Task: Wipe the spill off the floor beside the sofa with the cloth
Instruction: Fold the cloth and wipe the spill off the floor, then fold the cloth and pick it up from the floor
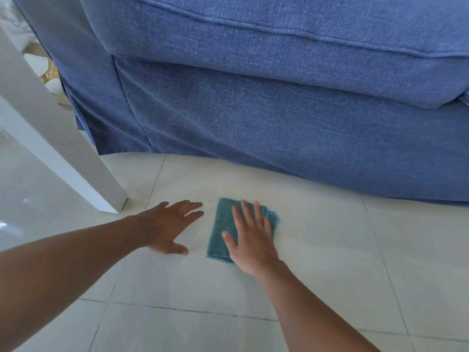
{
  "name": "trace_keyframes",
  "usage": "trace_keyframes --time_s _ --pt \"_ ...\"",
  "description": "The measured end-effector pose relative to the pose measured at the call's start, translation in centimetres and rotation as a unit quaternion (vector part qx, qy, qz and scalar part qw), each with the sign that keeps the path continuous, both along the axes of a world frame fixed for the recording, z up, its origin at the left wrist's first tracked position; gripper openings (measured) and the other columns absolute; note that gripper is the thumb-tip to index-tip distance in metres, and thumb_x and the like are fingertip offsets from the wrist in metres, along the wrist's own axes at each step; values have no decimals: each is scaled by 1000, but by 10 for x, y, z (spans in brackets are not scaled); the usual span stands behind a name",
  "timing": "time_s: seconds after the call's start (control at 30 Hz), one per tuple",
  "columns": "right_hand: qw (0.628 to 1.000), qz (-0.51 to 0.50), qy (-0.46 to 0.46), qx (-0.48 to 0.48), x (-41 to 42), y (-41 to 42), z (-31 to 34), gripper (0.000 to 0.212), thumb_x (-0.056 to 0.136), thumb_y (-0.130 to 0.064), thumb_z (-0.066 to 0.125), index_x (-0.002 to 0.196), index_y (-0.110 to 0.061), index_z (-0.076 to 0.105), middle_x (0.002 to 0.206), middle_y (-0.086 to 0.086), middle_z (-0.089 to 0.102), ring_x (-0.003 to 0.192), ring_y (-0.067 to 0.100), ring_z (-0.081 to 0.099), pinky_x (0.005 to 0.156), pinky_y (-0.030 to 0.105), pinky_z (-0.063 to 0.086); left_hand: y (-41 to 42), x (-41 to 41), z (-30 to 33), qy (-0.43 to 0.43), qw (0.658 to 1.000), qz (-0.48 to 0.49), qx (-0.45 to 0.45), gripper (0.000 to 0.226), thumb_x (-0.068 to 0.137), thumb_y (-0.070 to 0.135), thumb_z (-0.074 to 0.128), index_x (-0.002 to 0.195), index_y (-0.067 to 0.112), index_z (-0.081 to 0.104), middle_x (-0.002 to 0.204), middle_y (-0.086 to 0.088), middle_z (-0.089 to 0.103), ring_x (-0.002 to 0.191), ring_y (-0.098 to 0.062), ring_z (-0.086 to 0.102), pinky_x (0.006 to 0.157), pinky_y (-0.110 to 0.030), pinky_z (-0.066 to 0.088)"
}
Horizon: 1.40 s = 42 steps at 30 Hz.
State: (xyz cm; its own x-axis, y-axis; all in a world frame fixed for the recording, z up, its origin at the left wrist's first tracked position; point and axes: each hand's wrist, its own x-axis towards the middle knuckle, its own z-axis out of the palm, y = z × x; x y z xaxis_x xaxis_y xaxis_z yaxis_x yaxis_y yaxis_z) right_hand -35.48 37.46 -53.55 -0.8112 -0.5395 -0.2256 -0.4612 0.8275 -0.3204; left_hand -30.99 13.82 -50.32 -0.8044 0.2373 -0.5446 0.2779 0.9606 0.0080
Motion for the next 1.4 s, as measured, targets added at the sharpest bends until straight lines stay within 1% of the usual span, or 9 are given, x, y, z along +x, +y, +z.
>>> trace_keyframes --time_s 0.2,0.4,0.53,0.6,0.7,0.83,0.97,1.2,1.4 --pt "996 86 17 14 52 23 -25 73 97 -61 21 161 -31 2 167 -8 -15 155 21 -18 121 44 -12 -5 7 -2 -36 999 34 9 121 78 70 64 159 24 -13 165 5 -25 153 -21 -16 122 -54 9" --pt "992 -87 25 93 10 53 -22 84 85 -66 0 161 -31 -2 170 -3 -12 156 26 -13 124 53 -9 -11 18 -7 -36 998 39 18 115 82 71 58 158 24 -13 165 5 -25 153 -20 -19 123 -53 7" --pt "998 -53 6 45 45 5 -17 81 86 -62 3 161 -30 4 170 -2 -10 155 28 -13 124 53 -8 -5 25 0 11 999 30 24 97 90 65 52 160 23 0 168 1 -5 153 -21 9 122 -41 21" --pt "998 -52 -25 -36 61 -3 -10 72 90 -58 12 157 -34 26 169 -8 11 155 27 6 125 48 6 3 23 4 42 998 30 39 83 94 60 48 159 24 11 165 1 12 142 -21 37 112 -36 36" --pt "976 -169 46 -133 52 3 -2 51 93 -27 47 143 -27 52 147 0 49 134 30 43 108 47 34 20 14 10 62 997 32 46 72 98 53 46 157 24 17 160 -1 23 131 -24 48 104 -40 44" --pt "965 -261 -15 21 19 24 12 44 94 -28 57 137 -20 50 139 6 44 126 29 39 101 41 37 46 4 11 46 996 55 43 73 101 46 44 158 17 10 162 -5 19 132 -30 44 103 -44 45" --pt "975 -216 -48 6 16 26 20 18 91 -16 58 107 -22 64 118 4 55 113 27 46 93 35 44 67 -3 6 12 997 56 52 73 100 31 47 158 12 6 162 -8 21 137 -32 35 108 -44 38" --pt "947 -220 -84 -217 15 41 35 17 95 -13 56 89 -27 50 73 -4 62 54 14 51 51 26 39 84 -30 15 -19 977 181 109 29 92 23 55 116 10 66 120 -11 57 116 -29 53 91 -40 51" --pt "860 -306 -279 -300 -2 39 40 35 69 -17 83 101 -18 68 94 6 79 86 25 76 84 44 61 58 -32 45 -73 877 377 288 27 94 38 52 93 12 61 92 -4 59 83 -21 54 76 -32 47"
